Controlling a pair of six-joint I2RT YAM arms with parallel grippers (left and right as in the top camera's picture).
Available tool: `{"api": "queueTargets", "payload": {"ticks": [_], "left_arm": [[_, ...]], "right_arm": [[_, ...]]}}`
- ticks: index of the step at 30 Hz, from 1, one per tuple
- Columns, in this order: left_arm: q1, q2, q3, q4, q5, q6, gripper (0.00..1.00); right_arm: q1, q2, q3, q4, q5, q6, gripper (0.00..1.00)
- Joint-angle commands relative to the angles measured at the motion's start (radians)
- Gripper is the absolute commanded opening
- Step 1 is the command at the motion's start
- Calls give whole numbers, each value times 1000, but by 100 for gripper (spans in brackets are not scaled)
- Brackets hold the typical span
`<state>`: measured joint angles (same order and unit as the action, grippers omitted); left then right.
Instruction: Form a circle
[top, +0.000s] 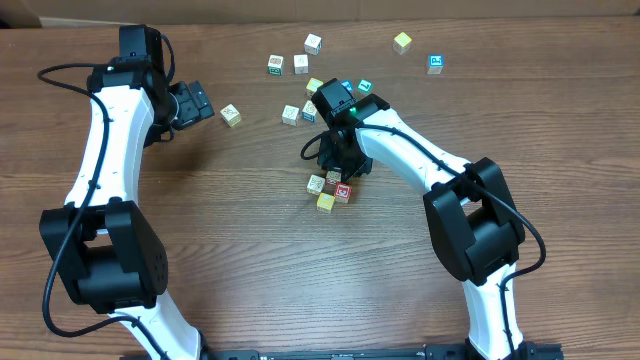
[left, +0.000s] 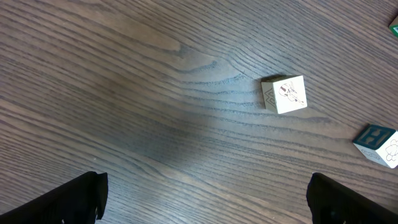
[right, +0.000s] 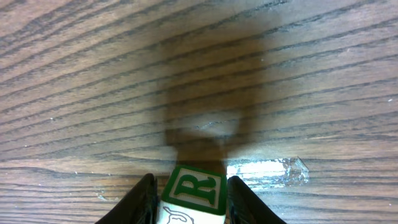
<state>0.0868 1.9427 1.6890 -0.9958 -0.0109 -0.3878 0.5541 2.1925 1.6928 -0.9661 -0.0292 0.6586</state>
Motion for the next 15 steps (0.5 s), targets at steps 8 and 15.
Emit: {"api": "queueTargets", "payload": {"ticks": [8, 15], "left_arm": [[-3, 8, 16, 3, 7, -9, 100], [-3, 8, 16, 3, 7, -9, 99]], "right_arm": [[3, -25, -5, -1, -8, 8, 34], [3, -25, -5, -2, -18, 8, 34]]}}
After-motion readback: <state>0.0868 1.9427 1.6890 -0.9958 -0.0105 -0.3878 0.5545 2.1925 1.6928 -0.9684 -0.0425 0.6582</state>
